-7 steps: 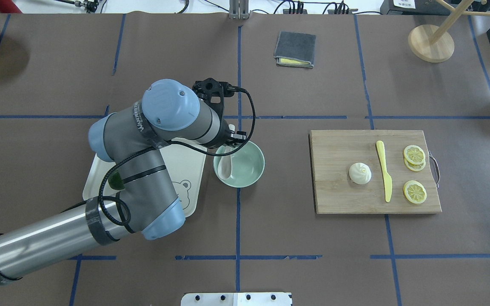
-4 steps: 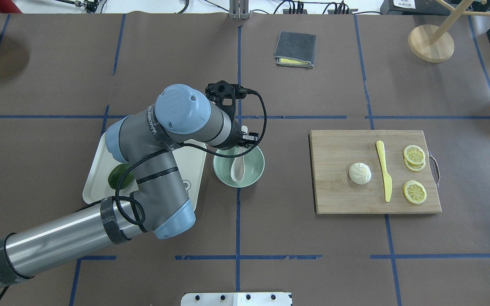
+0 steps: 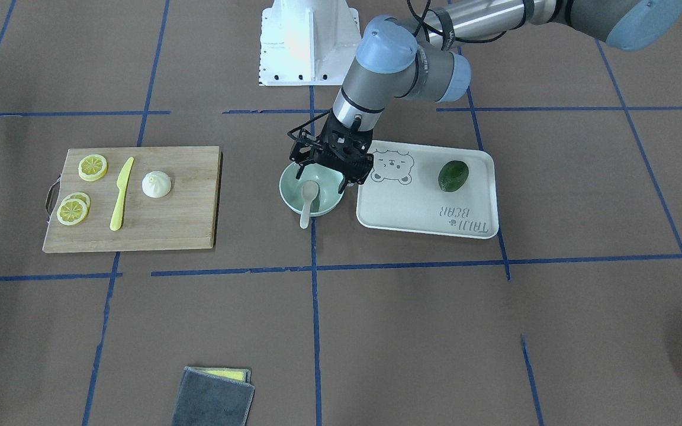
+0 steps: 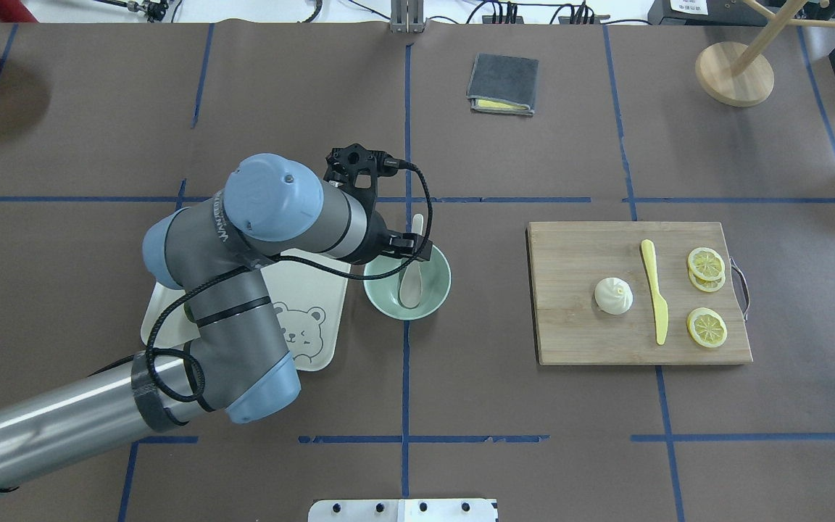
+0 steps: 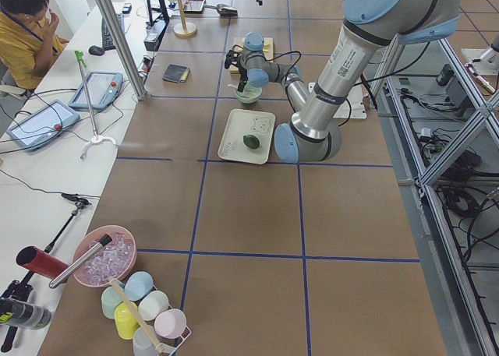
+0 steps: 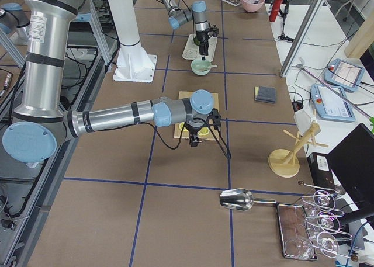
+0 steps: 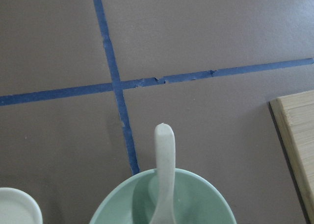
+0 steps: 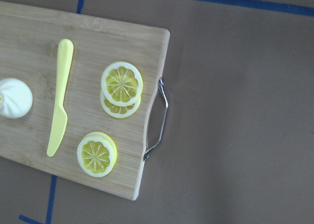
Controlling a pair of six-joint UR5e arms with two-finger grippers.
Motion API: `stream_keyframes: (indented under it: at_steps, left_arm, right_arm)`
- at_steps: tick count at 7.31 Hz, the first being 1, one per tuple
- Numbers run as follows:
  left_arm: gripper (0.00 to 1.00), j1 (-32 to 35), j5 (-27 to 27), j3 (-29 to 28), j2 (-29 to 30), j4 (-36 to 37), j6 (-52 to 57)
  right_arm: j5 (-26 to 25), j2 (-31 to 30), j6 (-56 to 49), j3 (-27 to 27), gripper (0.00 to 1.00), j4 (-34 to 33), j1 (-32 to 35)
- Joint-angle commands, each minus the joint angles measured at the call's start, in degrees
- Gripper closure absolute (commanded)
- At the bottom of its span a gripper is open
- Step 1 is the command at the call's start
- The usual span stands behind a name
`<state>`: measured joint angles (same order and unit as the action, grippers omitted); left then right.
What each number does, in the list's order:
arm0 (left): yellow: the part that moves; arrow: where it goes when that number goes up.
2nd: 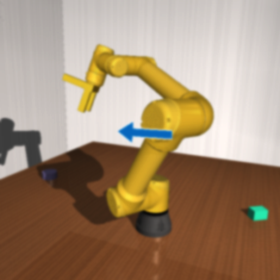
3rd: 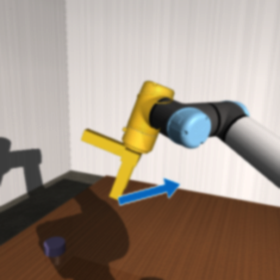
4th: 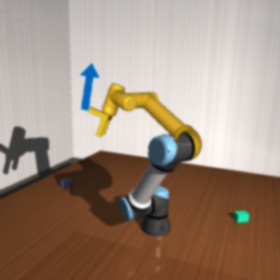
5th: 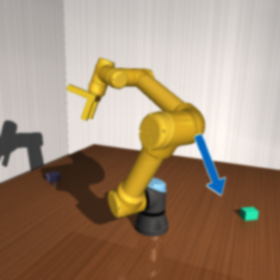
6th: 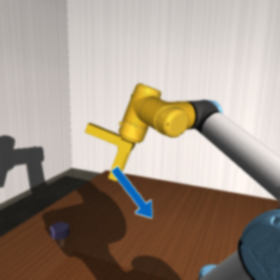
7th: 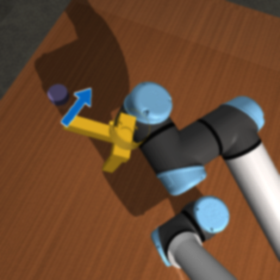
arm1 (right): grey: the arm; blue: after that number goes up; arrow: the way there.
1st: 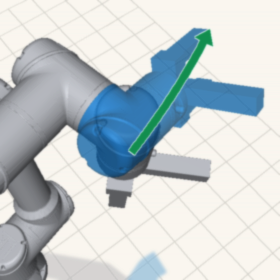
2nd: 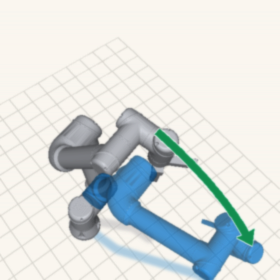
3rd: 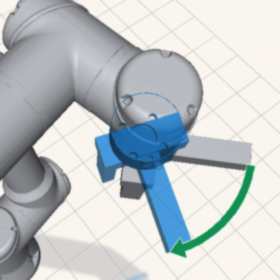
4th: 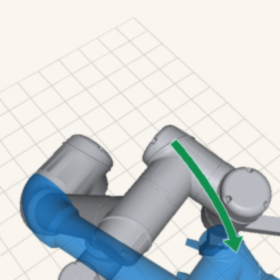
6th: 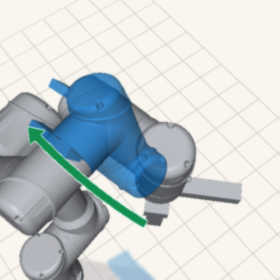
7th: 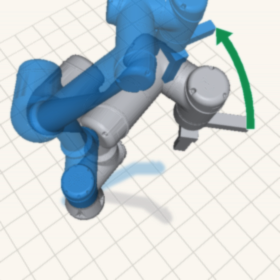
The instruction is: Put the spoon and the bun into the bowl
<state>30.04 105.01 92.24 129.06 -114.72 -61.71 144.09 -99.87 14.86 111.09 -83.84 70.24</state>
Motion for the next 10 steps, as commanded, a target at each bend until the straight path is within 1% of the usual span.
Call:
stream_keyframes:
  at_steps: [1,2,3,4,5,6,7,8,10]
  left_arm:
    - [0.08,0.63,0.02,7.30,-6.94,0.28,3.09]
    - [0.08,1.07,0.20,12.13,-11.59,0.28,4.40]
    - [0.08,2.64,0.29,14.35,-13.64,0.37,5.97]
    - [0.08,3.26,0.90,16.55,-17.40,0.11,7.38]
    - [0.08,4.14,4.64,20.49,-22.40,-0.07,9.31]
    - [0.08,5.36,6.60,21.66,-24.80,-0.24,9.85]
    - [0.08,5.38,6.44,21.49,-24.91,-0.24,9.77]
    - [0.06,5.38,6.27,21.49,-24.91,-0.24,9.77]
    - [0.05,5.38,6.18,21.41,-24.91,-0.24,9.42]
  right_arm:
    - [-12.35,0.81,29.49,0.97,0.00,22.31,-16.80]
    - [-18.00,3.69,36.74,1.06,0.00,23.53,-23.25]
    - [-21.54,6.41,42.04,0.98,0.00,23.55,-26.96]
    - [-28.97,8.27,46.26,0.80,0.00,23.46,-31.44]
    - [-33.74,10.55,51.44,0.28,0.00,23.28,-35.14]
    - [-34.23,14.14,52.19,-0.16,0.00,18.50,-35.70]
    - [-35.80,17.66,52.80,-0.17,0.01,10.79,-36.31]
    - [-38.25,18.65,52.81,-0.17,0.06,7.15,-36.84]
    - [-38.80,18.74,52.72,-1.39,0.07,7.02,-36.93]
